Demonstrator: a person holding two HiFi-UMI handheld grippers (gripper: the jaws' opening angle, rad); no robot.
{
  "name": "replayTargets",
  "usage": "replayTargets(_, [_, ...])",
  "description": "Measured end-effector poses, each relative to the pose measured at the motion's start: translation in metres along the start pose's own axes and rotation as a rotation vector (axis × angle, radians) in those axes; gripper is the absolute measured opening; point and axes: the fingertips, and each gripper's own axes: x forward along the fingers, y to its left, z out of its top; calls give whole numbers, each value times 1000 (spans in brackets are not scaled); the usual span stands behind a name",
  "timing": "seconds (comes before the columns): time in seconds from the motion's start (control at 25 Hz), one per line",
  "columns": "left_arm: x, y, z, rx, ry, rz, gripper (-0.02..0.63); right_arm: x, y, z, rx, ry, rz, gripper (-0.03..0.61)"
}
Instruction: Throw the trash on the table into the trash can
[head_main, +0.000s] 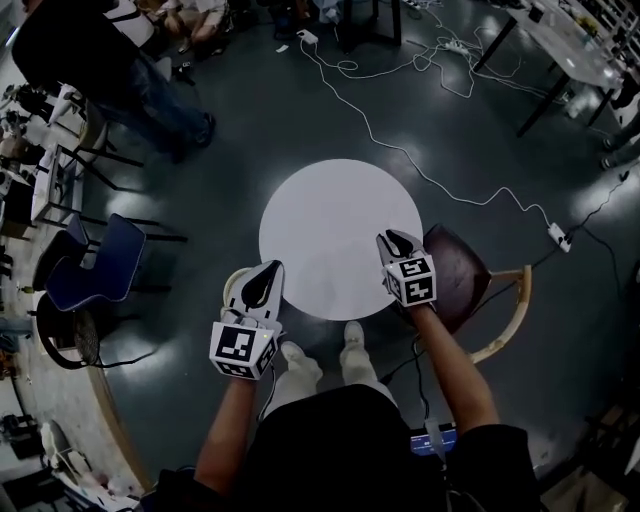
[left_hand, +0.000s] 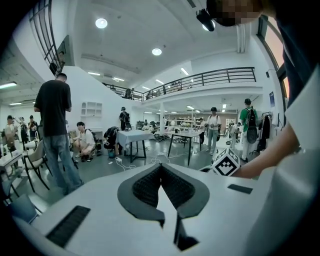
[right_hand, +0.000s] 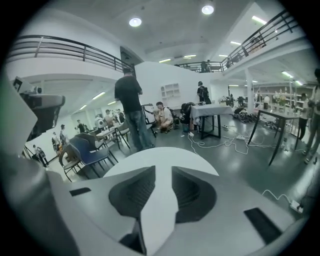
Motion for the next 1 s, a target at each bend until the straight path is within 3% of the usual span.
replayTargets(0.04, [3, -2, -2, -3, 3, -6, 15, 5, -6, -7, 11, 14, -5, 128])
replayTargets(0.08, [6, -3, -5, -6, 6, -10, 15, 10, -11, -14, 20, 28, -11, 149])
replayTargets(0.32, [25, -6, -25, -8, 50, -19, 15, 40, -48, -61, 47, 114, -77, 214])
replayTargets(0.6, [38, -5, -43, -16, 88, -14, 15, 72, -73, -105, 48, 221, -126, 229])
replayTargets(1.0, [46, -1, -62, -22, 124, -14, 15, 93, -88, -136, 71, 295, -167, 225])
